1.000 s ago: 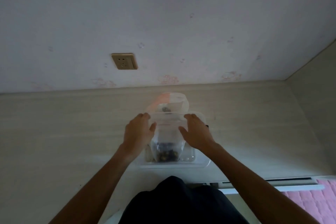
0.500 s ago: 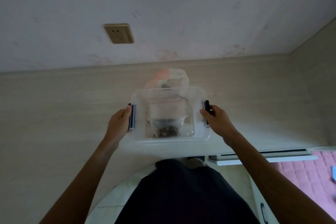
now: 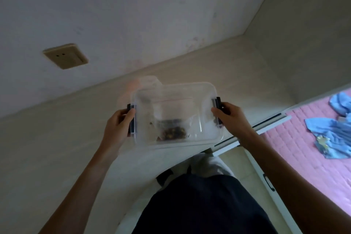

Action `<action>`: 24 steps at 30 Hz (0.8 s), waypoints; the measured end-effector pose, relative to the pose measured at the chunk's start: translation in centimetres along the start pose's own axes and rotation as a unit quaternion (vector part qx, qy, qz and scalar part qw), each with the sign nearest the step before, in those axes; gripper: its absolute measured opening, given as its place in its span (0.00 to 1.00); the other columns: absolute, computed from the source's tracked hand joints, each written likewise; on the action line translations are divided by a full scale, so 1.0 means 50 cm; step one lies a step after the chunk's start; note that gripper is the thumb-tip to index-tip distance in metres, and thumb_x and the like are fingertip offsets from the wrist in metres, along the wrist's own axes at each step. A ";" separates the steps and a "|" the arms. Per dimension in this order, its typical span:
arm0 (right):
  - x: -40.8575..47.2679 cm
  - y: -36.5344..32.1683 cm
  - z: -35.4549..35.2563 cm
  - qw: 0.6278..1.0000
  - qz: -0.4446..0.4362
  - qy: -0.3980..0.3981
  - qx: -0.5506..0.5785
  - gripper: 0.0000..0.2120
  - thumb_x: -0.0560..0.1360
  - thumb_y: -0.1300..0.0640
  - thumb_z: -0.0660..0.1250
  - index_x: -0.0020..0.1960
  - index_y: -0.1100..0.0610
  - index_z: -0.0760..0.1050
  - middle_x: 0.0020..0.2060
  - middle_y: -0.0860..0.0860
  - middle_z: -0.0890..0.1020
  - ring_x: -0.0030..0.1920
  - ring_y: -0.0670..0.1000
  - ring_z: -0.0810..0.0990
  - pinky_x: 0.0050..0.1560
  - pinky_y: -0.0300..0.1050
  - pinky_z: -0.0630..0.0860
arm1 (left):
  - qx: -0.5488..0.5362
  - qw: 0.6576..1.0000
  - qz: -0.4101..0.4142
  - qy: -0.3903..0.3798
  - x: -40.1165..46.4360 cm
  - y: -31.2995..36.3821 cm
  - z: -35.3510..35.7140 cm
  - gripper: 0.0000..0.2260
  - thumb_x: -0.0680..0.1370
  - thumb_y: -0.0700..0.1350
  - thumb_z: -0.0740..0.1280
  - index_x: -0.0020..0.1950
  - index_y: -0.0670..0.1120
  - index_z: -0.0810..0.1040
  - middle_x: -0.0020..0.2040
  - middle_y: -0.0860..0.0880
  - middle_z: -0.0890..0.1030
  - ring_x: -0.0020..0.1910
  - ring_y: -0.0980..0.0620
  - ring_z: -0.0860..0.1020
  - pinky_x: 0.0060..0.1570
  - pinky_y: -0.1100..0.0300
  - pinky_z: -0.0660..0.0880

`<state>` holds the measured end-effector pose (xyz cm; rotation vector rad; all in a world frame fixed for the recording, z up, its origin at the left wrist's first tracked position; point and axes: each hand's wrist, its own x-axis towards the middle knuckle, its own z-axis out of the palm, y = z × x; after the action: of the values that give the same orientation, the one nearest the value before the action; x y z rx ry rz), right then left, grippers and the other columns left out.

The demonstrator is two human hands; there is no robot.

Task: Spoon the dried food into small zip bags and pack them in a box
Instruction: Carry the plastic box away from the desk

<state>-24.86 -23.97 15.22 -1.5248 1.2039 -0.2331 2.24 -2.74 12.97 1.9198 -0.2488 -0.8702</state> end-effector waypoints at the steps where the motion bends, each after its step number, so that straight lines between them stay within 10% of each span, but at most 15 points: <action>1: -0.014 0.011 -0.026 1.000 0.005 0.020 0.016 0.05 0.83 0.55 0.66 0.58 0.53 0.78 0.43 0.48 0.84 0.35 0.40 0.84 0.34 0.31 0.77 | 0.008 1.000 0.013 -0.017 0.004 0.016 0.025 0.06 0.82 0.55 0.69 0.51 0.54 0.81 0.46 0.50 0.84 0.44 0.49 0.84 0.43 0.52 0.82; 24: -0.347 0.441 -0.758 0.864 0.088 0.414 0.274 0.08 0.82 0.51 0.67 0.55 0.49 0.84 0.46 0.46 0.88 0.41 0.43 0.84 0.37 0.38 0.80 | 0.144 0.902 0.097 -0.396 -0.256 0.286 0.995 0.08 0.83 0.50 0.68 0.57 0.49 0.83 0.48 0.54 0.88 0.43 0.58 0.85 0.37 0.62 0.81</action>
<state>-71.38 -30.97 18.26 -0.7884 1.7300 -1.0936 -37.39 -38.08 17.68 1.6576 -1.0881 -1.5060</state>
